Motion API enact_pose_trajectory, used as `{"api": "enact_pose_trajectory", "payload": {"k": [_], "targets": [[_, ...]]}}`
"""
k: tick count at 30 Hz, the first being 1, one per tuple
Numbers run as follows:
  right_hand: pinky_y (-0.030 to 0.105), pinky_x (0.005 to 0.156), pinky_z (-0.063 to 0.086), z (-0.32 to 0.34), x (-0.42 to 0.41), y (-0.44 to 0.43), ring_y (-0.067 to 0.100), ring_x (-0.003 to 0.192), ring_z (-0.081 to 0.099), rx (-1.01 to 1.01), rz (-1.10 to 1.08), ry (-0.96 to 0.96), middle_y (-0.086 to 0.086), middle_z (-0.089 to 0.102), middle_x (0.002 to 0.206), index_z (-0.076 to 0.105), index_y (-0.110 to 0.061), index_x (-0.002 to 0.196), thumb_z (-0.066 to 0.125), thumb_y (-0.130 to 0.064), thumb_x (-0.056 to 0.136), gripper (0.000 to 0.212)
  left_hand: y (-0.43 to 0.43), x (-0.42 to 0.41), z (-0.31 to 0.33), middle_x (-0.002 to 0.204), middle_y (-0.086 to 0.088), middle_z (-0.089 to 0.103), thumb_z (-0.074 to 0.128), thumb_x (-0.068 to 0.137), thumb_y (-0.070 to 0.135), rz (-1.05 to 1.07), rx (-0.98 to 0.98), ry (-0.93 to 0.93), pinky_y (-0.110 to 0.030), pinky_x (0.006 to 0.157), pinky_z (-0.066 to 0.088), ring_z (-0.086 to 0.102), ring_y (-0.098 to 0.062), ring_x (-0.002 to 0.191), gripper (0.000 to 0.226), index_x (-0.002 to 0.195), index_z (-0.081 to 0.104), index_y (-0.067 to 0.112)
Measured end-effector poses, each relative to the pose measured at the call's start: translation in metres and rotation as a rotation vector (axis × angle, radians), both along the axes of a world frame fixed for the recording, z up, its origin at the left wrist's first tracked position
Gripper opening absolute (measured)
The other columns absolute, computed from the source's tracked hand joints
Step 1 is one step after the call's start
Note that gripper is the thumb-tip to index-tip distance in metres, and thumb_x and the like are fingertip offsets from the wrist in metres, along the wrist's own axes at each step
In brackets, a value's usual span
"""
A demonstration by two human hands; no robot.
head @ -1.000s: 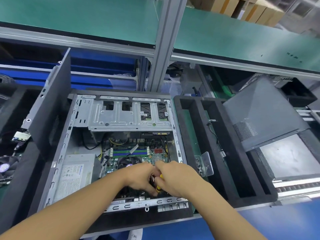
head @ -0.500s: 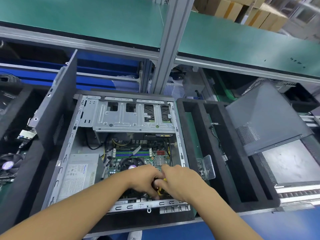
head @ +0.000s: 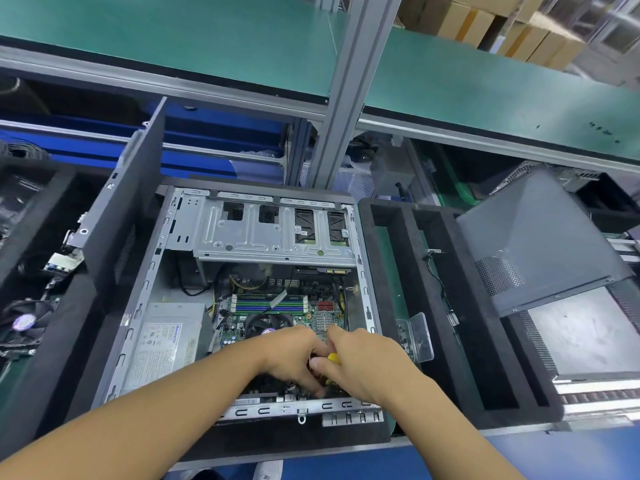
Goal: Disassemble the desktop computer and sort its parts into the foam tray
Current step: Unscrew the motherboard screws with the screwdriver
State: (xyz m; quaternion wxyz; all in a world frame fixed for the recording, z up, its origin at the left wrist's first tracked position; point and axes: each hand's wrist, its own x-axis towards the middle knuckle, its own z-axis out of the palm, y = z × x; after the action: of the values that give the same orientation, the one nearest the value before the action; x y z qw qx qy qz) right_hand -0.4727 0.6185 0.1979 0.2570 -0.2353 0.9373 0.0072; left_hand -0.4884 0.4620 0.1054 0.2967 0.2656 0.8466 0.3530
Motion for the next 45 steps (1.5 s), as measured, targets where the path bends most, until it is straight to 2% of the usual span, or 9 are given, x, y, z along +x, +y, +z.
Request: {"api": "enact_pose_trajectory", "payload": {"k": [4,8,12,20,28,31,34,41,45], "targets": [[0.034,0.066,0.038,0.001,-0.001,-0.002,0.031,0.085,0.057,-0.033,-0.008,-0.013,0.009,0.06,0.105,0.044,-0.025,0.104,0.049,-0.044,0.094,0.022,-0.001,-0.002,0.0,0.092,0.009,0.072,0.085,0.072,0.037,0.012,0.043,-0.038,-0.023,0.075,0.048,0.064,-0.01,0.084,0.033,0.098,0.07,0.023],[0.033,0.064,0.037,0.003,-0.002,-0.002,0.026,0.077,0.047,-0.05,0.019,-0.047,0.0,0.052,0.094,0.037,-0.028,0.095,0.051,-0.036,0.091,0.016,-0.003,-0.003,0.0,0.071,0.027,0.063,0.083,0.074,0.03,0.002,0.055,-0.041,-0.007,0.059,0.037,0.055,0.004,0.067,0.018,0.084,0.07,0.023],[0.034,0.07,0.041,0.003,-0.001,-0.002,0.023,0.089,0.05,-0.075,0.054,-0.093,-0.003,0.055,0.108,0.038,-0.031,0.093,0.054,-0.031,0.086,0.018,-0.003,-0.001,-0.001,0.062,0.033,0.057,0.087,0.069,0.032,0.013,0.057,-0.037,-0.005,0.053,0.035,0.052,0.009,0.058,0.027,0.075,0.061,0.03],[0.037,0.069,0.039,-0.004,-0.001,0.002,0.03,0.095,0.06,0.07,0.058,-0.037,0.006,0.06,0.108,0.044,-0.025,0.113,0.041,-0.072,0.088,0.053,0.001,-0.001,-0.002,0.076,0.0,0.067,0.082,0.076,0.03,-0.023,0.036,0.019,-0.029,0.063,0.045,0.056,-0.015,0.066,0.018,0.081,0.069,0.019],[0.036,0.065,0.039,-0.004,-0.002,0.001,0.03,0.076,0.049,0.041,0.062,-0.076,0.006,0.058,0.099,0.035,-0.028,0.099,0.042,-0.035,0.094,0.012,-0.003,-0.004,-0.001,0.093,0.001,0.072,0.078,0.08,0.033,-0.029,0.017,-0.025,-0.031,0.076,0.05,0.061,-0.016,0.081,0.026,0.104,0.073,0.024],[0.037,0.065,0.041,-0.003,-0.001,0.001,0.029,0.076,0.051,0.054,0.063,-0.083,0.005,0.059,0.098,0.033,-0.027,0.102,0.045,-0.047,0.092,0.025,-0.001,-0.004,-0.002,0.088,0.003,0.071,0.08,0.076,0.031,-0.004,-0.001,-0.011,-0.019,0.063,0.044,0.057,-0.01,0.071,0.029,0.101,0.071,0.02],[0.037,0.067,0.039,-0.005,-0.002,-0.001,0.03,0.088,0.059,0.067,0.031,-0.03,0.006,0.061,0.104,0.041,-0.023,0.11,0.039,-0.065,0.093,0.046,0.002,-0.002,-0.001,0.083,-0.002,0.069,0.081,0.074,0.034,-0.026,-0.038,0.013,-0.028,0.065,0.047,0.059,-0.015,0.07,0.033,0.098,0.066,0.015],[0.038,0.07,0.041,-0.003,0.0,-0.002,0.032,0.097,0.06,0.034,0.08,-0.051,0.005,0.059,0.114,0.04,-0.024,0.109,0.046,-0.032,0.096,0.017,-0.003,-0.002,0.002,0.084,0.01,0.072,0.079,0.077,0.03,0.011,0.04,-0.085,-0.03,0.077,0.053,0.064,-0.012,0.075,0.021,0.096,0.073,0.021],[0.037,0.067,0.04,-0.001,0.001,-0.002,0.031,0.092,0.06,0.019,0.068,-0.047,0.004,0.059,0.111,0.036,-0.024,0.11,0.05,-0.042,0.093,0.028,-0.002,-0.002,0.0,0.099,-0.002,0.074,0.08,0.077,0.033,0.026,0.022,-0.086,-0.039,0.084,0.053,0.068,-0.022,0.091,0.029,0.101,0.071,0.018]]}}
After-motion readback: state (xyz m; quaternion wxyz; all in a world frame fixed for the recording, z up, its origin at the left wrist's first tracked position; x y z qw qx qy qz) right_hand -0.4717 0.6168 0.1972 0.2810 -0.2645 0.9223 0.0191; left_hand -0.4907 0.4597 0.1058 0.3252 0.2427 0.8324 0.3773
